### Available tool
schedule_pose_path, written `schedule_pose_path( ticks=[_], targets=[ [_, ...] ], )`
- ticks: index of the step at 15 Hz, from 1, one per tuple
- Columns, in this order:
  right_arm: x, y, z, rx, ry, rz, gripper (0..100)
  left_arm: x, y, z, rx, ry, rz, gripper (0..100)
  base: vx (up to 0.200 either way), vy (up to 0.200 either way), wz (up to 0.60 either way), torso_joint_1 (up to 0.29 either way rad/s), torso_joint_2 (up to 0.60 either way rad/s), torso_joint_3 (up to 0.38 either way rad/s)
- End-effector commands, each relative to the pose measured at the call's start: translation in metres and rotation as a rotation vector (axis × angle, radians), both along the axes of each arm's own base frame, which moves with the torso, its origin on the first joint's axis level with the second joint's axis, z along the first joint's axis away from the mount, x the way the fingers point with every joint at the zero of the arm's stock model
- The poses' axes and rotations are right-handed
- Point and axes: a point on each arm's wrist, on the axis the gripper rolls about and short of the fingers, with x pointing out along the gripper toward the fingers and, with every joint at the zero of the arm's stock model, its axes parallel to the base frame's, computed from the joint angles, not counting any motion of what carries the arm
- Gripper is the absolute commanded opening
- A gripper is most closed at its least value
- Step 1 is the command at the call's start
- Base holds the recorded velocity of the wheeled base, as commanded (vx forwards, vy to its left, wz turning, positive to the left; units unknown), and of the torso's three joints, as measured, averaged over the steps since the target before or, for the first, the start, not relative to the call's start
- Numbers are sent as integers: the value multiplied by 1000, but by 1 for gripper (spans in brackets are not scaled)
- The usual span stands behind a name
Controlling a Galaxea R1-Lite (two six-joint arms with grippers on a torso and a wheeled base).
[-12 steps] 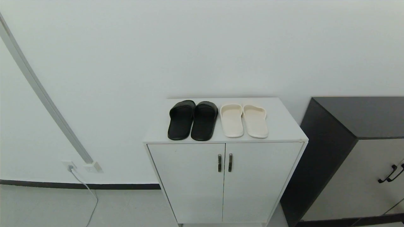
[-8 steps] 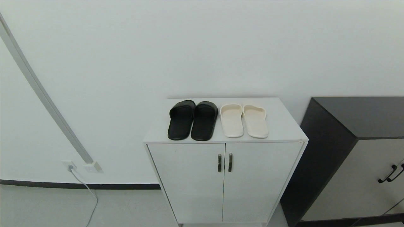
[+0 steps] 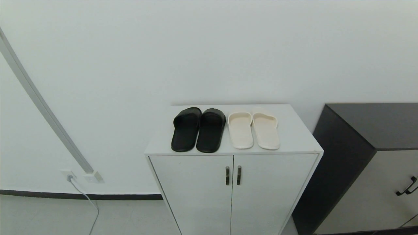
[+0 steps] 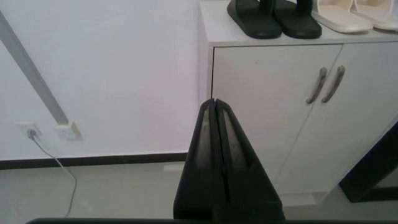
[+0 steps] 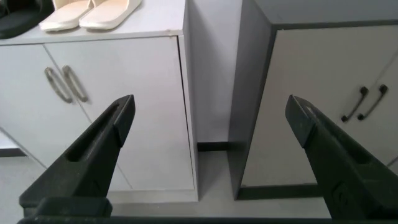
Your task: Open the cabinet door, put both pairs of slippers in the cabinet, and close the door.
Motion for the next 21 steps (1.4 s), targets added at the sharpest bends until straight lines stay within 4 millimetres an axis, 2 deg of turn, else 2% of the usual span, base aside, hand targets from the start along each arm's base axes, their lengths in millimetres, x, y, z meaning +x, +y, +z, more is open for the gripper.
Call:
schedule_pose_path(
  ticks=[1, 5, 7, 8, 9, 10, 11, 14, 16, 18, 21],
  targets=[
    [0, 0, 0, 0, 1, 0, 100, 0, 0, 0, 0, 2, 2, 0, 200, 0, 0, 12, 7, 2],
    [0, 0, 0, -9, 1, -9, 100, 0, 0, 0, -1, 2, 0, 0, 50, 0, 0, 1, -1, 1],
    [-1, -2, 5, 37, -34, -97, 100, 0, 0, 0, 0, 3, 0, 0, 0, 0, 0, 0, 0, 0],
    [-7, -2, 38, 100, -157, -75, 100, 0, 0, 0, 0, 2, 0, 0, 0, 0, 0, 0, 0, 0],
    [-7, -3, 79, 143, -177, -52, 100, 0, 0, 0, 2, 2, 0, 0, 0, 0, 0, 0, 0, 0],
    [1, -2, 95, 137, -104, -8, 100, 0, 0, 0, 0, 2, 0, 0, 0, 0, 0, 0, 0, 0],
    [13, 1, 99, 115, -7, 91, 100, 0, 0, 0, -1, 2, 0, 0, 0, 0, 0, 0, 0, 0],
    [65, 6, 114, -3, 218, 205, 100, 0, 0, 0, -1, 2, 0, 0, 0, 0, 0, 0, 0, 0],
    [102, 19, 130, 64, 329, 298, 100, 0, 0, 0, 2, 2, -3, 0, 0, 0, 0, 0, 0, 0],
    [127, 43, 141, 117, 392, 303, 100, 0, 0, 0, 3, 2, -3, 0, 0, 0, 0, 0, 0, 0],
    [147, 96, 147, 150, 392, 318, 100, 0, 0, 0, 0, 3, -6, 0, 0, 0, 0, 0, 0, 0]
  ],
)
